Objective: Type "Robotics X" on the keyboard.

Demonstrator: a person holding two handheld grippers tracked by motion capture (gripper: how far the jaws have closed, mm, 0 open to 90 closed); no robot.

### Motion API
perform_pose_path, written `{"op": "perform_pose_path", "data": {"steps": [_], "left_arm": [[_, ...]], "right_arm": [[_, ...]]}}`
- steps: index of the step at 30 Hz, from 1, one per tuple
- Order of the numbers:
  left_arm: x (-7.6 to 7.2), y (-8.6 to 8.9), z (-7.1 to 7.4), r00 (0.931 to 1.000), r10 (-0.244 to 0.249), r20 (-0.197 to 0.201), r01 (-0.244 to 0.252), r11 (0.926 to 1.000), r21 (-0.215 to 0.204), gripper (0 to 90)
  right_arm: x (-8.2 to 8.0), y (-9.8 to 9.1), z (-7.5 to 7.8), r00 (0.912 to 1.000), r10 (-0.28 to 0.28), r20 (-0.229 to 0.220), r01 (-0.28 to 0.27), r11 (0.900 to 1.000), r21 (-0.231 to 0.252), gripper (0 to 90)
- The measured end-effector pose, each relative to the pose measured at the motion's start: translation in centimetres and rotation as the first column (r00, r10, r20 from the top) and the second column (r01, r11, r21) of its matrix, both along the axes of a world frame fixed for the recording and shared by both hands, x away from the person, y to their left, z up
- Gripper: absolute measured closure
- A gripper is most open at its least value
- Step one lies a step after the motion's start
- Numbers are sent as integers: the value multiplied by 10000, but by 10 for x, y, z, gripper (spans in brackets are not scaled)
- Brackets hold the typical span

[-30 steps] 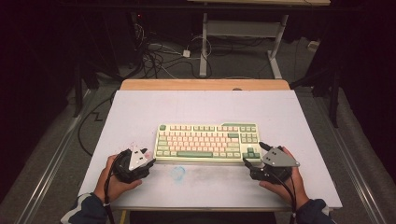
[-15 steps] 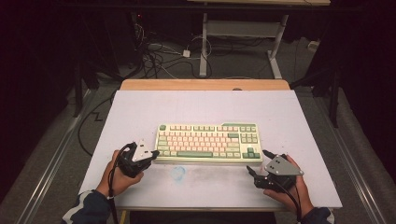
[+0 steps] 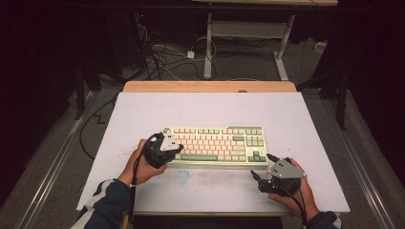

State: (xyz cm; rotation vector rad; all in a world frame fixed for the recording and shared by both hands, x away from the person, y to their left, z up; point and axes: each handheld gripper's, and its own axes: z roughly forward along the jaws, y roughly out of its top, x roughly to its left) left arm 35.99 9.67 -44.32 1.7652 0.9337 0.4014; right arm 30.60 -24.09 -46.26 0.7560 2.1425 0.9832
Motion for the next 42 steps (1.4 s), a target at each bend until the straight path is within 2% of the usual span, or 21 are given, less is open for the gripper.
{"op": "perform_pose_path", "data": {"steps": [4, 10, 12, 16, 22, 24, 27, 29, 33, 35, 42], "left_arm": [[6, -9, -6, 9997, -121, -217, 129, 9994, 333, 871], [12, -18, -14, 9988, -197, -456, 217, 9988, 442, 868], [13, -20, -17, 9988, -183, -455, 210, 9980, 595, 867], [14, -23, -21, 9985, -189, -511, 227, 9968, 764, 865], [16, -22, -23, 9987, -109, -503, 145, 9972, 732, 859], [17, -23, -25, 9979, -123, -641, 178, 9962, 857, 865], [17, -23, -26, 9986, -127, -512, 170, 9962, 851, 868], [16, -23, -25, 9988, -118, -473, 156, 9965, 816, 848], [14, -21, -22, 9999, -90, -87, 96, 9970, 764, 804], [13, -20, -20, 9998, -200, -69, 204, 9976, 663, 777], [8, -14, -14, 9974, -58, 724, 33, 9994, 341, 502]], "right_arm": [[0, 0, 0, 10000, 1, -45, -2, 10000, -45, 248], [0, 0, 0, 10000, 41, -81, -41, 10000, -69, 250], [0, 0, -1, 9999, 46, -89, -47, 9999, -115, 250], [0, 0, -1, 9999, 57, -105, -58, 9999, -125, 251], [0, 1, -1, 9999, 101, -94, -103, 9998, -151, 252], [0, 1, -1, 9998, 142, -112, -144, 9997, -178, 253], [0, 2, -2, 9998, 140, -137, -143, 9997, -210, 253], [0, 2, -1, 9998, 120, -137, -123, 9997, -219, 254], [0, 1, -1, 9999, 112, -109, -114, 9997, -199, 253], [0, 1, -1, 9999, 110, -112, -112, 9997, -202, 254], [0, 0, -1, 9999, 66, -154, -69, 9999, -149, 253]]}}
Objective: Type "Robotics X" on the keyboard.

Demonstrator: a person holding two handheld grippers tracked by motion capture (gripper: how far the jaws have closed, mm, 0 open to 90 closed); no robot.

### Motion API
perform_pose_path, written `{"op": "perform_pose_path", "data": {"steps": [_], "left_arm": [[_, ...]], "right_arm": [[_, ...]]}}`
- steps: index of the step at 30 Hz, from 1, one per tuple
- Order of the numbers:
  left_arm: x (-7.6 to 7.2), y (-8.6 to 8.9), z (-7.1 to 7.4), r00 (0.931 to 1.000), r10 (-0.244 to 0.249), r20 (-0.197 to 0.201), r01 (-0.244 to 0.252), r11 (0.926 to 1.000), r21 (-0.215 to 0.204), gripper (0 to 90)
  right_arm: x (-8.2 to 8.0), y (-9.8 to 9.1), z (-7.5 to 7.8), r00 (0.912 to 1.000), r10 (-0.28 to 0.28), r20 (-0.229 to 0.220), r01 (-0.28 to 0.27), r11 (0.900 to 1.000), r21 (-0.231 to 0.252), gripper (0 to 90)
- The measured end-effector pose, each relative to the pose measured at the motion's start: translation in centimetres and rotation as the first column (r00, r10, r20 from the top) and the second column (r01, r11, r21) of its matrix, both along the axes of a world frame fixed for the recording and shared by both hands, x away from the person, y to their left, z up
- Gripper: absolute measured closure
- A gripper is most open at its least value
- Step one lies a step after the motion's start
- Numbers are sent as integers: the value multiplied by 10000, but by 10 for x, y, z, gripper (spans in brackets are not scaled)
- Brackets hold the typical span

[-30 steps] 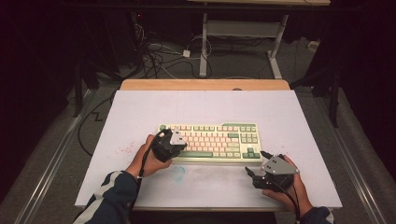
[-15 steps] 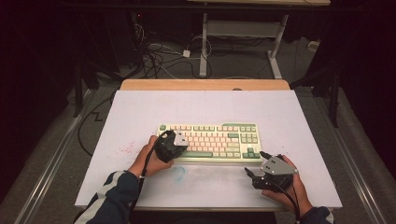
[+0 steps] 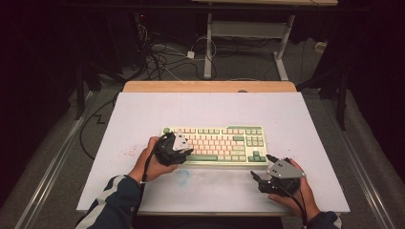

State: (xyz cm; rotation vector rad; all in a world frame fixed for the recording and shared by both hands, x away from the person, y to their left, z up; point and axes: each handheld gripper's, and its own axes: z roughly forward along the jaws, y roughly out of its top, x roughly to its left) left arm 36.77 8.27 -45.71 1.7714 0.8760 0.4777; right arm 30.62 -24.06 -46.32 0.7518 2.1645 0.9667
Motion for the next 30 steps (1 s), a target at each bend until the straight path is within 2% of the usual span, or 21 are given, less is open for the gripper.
{"op": "perform_pose_path", "data": {"steps": [5, 9, 11, 12, 14, 17, 22, 30], "left_arm": [[-6, 7, 0, 9980, 218, 591, -214, 9997, -87, 310], [-10, 14, 3, 9952, 410, 894, -382, 9987, -326, 226], [-11, 18, 4, 9954, 393, 874, -356, 9984, -433, 204], [-12, 20, 3, 9937, 472, 1017, -438, 9984, -361, 199], [-13, 25, 2, 9941, 502, 960, -462, 9980, -433, 199], [-14, 31, 0, 9921, 642, 1077, -607, 9975, -358, 198], [-20, 40, -4, 9871, 932, 1305, -877, 9950, -469, 197], [-27, 55, -15, 9848, 1321, 1124, -1289, 9910, -356, 197]], "right_arm": [[0, -1, 1, 10000, -81, 32, 81, 10000, 32, 254], [1, -1, 1, 9999, -114, 14, 114, 9999, 41, 254], [1, -1, 1, 9999, -130, 34, 130, 9999, 33, 254], [1, -1, 1, 9999, -140, 43, 140, 9999, 37, 254], [1, -2, 1, 9999, -152, 51, 152, 9999, 51, 254], [1, -2, 1, 9998, -208, 15, 208, 9997, 100, 254], [2, -2, 2, 9996, -292, 35, 292, 9995, 96, 254], [3, 0, 1, 9996, -294, 2, 294, 9995, 88, 254]]}}
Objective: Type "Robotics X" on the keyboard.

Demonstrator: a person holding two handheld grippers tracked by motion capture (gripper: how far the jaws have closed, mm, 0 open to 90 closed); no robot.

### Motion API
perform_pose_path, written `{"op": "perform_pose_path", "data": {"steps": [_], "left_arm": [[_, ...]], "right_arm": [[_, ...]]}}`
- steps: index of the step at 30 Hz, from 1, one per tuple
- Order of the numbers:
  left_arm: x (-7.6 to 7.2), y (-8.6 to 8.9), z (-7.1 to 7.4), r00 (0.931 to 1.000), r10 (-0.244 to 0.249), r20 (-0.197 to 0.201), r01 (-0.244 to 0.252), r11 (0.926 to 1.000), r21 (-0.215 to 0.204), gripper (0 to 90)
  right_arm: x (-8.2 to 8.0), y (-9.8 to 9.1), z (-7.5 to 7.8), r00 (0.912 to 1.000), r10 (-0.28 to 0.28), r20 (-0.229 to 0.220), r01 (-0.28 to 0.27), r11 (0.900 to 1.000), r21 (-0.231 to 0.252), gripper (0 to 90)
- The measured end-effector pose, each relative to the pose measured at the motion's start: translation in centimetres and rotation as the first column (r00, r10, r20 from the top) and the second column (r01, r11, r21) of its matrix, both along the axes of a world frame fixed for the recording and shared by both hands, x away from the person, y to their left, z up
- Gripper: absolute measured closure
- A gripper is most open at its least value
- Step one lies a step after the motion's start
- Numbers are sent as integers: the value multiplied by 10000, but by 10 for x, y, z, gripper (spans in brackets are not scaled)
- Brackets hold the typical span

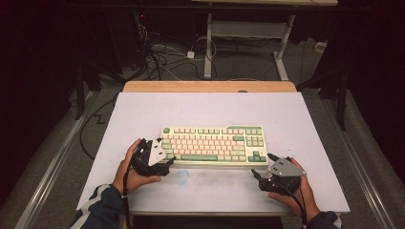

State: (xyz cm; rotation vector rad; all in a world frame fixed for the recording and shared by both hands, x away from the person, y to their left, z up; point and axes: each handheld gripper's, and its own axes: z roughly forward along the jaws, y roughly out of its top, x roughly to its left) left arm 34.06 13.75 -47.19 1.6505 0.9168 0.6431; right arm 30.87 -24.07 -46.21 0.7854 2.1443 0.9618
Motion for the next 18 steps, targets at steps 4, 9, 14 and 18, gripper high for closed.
{"op": "perform_pose_path", "data": {"steps": [4, 9, 14, 18], "left_arm": [[-5, 7, -4, 9998, 121, -149, -123, 9999, -88, 197], [-9, 14, -8, 9990, 244, -367, -246, 9997, -51, 199], [-12, 20, -10, 9974, 362, -630, -369, 9993, -100, 211], [-14, 23, -14, 9958, 451, -800, -456, 9989, -46, 230]], "right_arm": [[0, 1, -1, 10000, 44, -26, -45, 10000, -51, 254], [0, 2, -1, 10000, 54, -15, -54, 10000, -68, 254], [1, 2, -1, 10000, 52, -61, -52, 9999, -90, 254], [1, 2, -1, 10000, 50, -37, -51, 9999, -103, 255]]}}
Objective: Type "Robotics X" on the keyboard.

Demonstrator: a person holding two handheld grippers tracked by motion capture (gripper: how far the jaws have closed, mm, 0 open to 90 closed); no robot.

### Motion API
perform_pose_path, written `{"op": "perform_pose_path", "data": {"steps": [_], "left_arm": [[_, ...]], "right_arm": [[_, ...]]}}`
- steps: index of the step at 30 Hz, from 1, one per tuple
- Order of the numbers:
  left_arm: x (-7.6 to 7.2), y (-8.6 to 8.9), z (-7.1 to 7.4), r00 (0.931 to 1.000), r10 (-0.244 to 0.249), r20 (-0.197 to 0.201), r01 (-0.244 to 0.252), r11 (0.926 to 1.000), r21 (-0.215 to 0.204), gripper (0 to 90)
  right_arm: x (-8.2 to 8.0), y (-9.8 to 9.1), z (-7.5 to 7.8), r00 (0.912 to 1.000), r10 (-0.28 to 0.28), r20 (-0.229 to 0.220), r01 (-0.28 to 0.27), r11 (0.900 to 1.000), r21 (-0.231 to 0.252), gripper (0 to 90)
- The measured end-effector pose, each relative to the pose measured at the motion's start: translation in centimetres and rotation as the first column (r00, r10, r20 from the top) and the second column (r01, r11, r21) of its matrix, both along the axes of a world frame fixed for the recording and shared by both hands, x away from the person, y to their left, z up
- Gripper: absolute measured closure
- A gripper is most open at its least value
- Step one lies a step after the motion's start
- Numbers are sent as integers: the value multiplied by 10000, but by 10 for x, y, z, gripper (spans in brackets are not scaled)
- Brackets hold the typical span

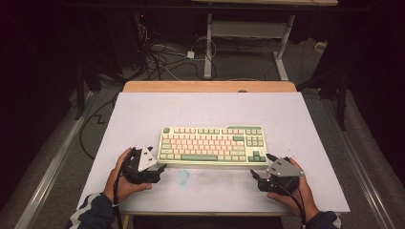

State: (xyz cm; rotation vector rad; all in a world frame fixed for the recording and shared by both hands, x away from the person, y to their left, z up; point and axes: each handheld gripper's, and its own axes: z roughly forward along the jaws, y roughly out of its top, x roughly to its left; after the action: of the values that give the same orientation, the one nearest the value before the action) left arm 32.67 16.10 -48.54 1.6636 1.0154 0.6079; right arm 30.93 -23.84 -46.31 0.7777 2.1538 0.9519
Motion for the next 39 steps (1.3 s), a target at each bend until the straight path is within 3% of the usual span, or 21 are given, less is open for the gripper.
{"op": "perform_pose_path", "data": {"steps": [6, 12, 14, 18, 22, 34, 39], "left_arm": [[-2, 6, -2, 9997, 149, -177, -147, 9998, 133, 306], [-2, 12, -2, 9985, 278, -479, -284, 9995, -114, 414], [-1, 14, 0, 9977, 306, -603, -321, 9992, -238, 491], [0, 16, 4, 9952, 162, -961, -202, 9989, -411, 743], [2, 15, 7, 9925, 28, -1221, -87, 9988, -477, 873], [23, -3, 22, 9896, -218, -1419, 114, 9972, -738, 875], [31, -16, 26, 9892, -431, -1399, 353, 9977, -575, 875]], "right_arm": [[0, 0, 0, 10000, -12, -10, 12, 10000, -60, 254], [0, 1, -1, 10000, -13, -32, 12, 10000, -99, 254], [0, 1, -1, 10000, -4, -29, 4, 9999, -105, 254], [0, 1, -1, 10000, 28, -21, -28, 9999, -168, 255], [0, 1, -1, 10000, 11, -30, -11, 9999, -164, 254], [1, 3, -2, 10000, 27, -57, -28, 9998, -220, 254], [1, 4, -2, 9999, 40, -99, -43, 9996, -264, 254]]}}
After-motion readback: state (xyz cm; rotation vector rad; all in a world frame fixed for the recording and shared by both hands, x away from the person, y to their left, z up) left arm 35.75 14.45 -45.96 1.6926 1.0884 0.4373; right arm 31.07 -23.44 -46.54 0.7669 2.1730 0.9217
